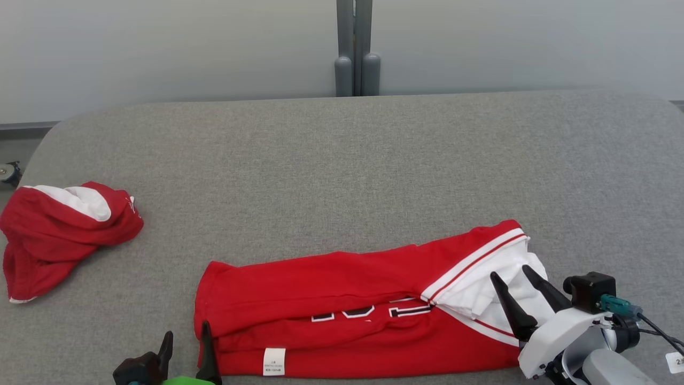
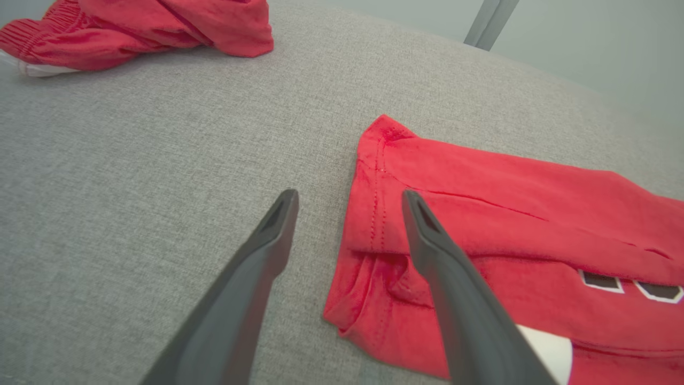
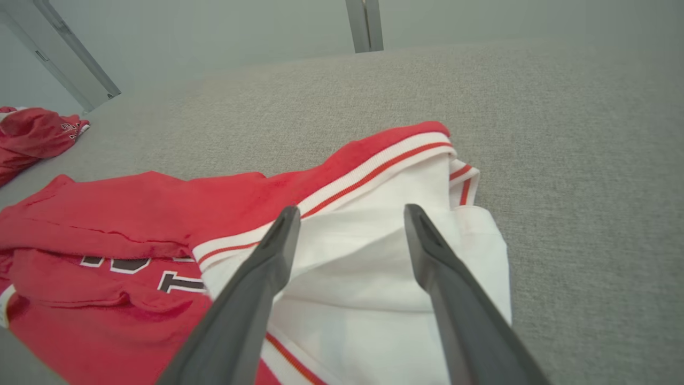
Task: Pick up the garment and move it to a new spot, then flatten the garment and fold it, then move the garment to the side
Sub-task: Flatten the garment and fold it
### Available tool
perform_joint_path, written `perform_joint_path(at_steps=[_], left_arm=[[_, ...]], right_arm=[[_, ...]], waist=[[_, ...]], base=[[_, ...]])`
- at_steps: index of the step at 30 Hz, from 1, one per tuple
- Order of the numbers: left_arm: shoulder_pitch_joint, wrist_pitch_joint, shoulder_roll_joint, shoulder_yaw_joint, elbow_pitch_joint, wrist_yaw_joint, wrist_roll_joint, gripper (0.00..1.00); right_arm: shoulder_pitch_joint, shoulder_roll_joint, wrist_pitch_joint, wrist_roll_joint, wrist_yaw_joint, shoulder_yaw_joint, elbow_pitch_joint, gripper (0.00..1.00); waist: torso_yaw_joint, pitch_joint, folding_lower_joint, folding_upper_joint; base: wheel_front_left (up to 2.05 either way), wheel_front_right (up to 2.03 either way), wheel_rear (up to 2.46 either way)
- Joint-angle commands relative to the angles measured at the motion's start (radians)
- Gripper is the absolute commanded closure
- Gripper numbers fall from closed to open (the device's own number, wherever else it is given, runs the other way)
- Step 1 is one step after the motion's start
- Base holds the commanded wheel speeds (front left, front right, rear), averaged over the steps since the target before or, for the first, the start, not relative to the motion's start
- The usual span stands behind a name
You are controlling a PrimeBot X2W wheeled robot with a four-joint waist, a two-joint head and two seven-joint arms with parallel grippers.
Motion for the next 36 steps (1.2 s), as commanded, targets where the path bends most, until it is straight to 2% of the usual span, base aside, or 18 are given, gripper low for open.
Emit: perform_joint_path(at_steps=[1, 9, 10, 11, 12, 13, 14, 26, 27, 28, 29, 33, 36], left_arm=[[-0.006, 0.0, 0.005, 0.001, 0.0, -0.001, -0.007, 0.0], [-0.007, 0.0, 0.005, -0.007, 0.002, 0.002, -0.017, 0.0], [-0.01, 0.0, 0.005, -0.009, 0.003, 0.002, -0.017, 0.0], [-0.013, 0.0, 0.005, -0.01, 0.003, 0.002, -0.016, 0.0], [-0.015, 0.0, 0.005, -0.012, 0.003, 0.002, -0.015, 0.0], [-0.017, 0.0, 0.005, -0.014, 0.003, 0.001, -0.015, 0.0], [-0.019, 0.0, 0.005, -0.015, 0.002, -0.002, -0.013, 0.0], [0.006, 0.0, 0.005, -0.006, 0.001, -0.012, -0.015, 0.0], [0.007, 0.0, 0.005, -0.007, 0.002, -0.013, -0.015, 0.0], [0.007, 0.0, 0.005, -0.007, 0.003, -0.013, -0.016, 0.0], [0.007, 0.0, 0.005, -0.006, 0.003, -0.012, -0.017, 0.0], [0.002, 0.0, 0.005, -0.005, 0.002, -0.014, -0.02, 0.0], [-0.002, 0.0, 0.005, -0.008, -0.002, -0.014, -0.015, 0.0]], right_arm=[[-0.009, -0.002, -0.003, 0.008, -0.001, 0.005, 0.012, 0.0], [-0.03, 0.02, -0.003, 0.016, -0.001, 0.008, 0.092, 0.0], [-0.032, 0.024, -0.003, 0.012, -0.001, 0.009, 0.096, 0.07], [-0.034, 0.029, -0.003, 0.007, -0.001, 0.011, 0.102, 0.22], [-0.039, 0.031, -0.003, 0.004, -0.001, 0.011, 0.106, 0.56], [-0.042, 0.032, -0.003, 0.003, -0.001, 0.011, 0.109, 0.81], [-0.043, 0.033, -0.003, -0.001, -0.001, 0.008, 0.113, 1.0], [0.093, 0.072, -0.003, -0.001, -0.001, -0.095, 0.046, 1.0], [0.113, 0.072, -0.003, -0.005, -0.001, -0.092, 0.039, 0.75], [0.128, 0.071, -0.003, -0.009, -0.001, -0.095, 0.032, 0.58], [0.142, 0.075, -0.003, -0.007, -0.001, -0.106, 0.026, 0.0], [0.184, 0.088, -0.003, -0.035, -0.001, -0.158, -0.006, 0.0], [0.224, 0.106, -0.003, -0.057, -0.001, -0.236, -0.063, 0.0]], waist=[[0.001, 0.004, 0.0, 0.0], [0.0, 0.023, 0.0, 0.0], [-0.001, 0.025, 0.0, 0.0], [-0.002, 0.027, 0.0, 0.0], [-0.002, 0.028, 0.0, 0.0], [-0.002, 0.028, 0.0, 0.0], [-0.002, 0.028, 0.0, 0.0], [-0.037, 0.006, 0.0, 0.0], [-0.041, 0.006, 0.0, 0.0], [-0.046, 0.007, 0.0, 0.0], [-0.05, 0.007, 0.0, 0.0], [-0.06, 0.01, 0.0, 0.0], [-0.065, 0.012, 0.0, 0.0]], base=[[0.0, 0.0, 0.0], [0.0, 0.0, 0.0], [0.0, 0.0, 0.0], [0.0, 0.0, 0.0], [0.0, 0.0, 0.0], [0.0, 0.0, 0.0], [0.0, 0.0, 0.0], [0.0, 0.0, 0.0], [0.0, 0.0, 0.0], [0.0, 0.0, 0.0], [0.0, 0.0, 0.0], [0.0, 0.0, 0.0], [0.0, 0.0, 0.0]])
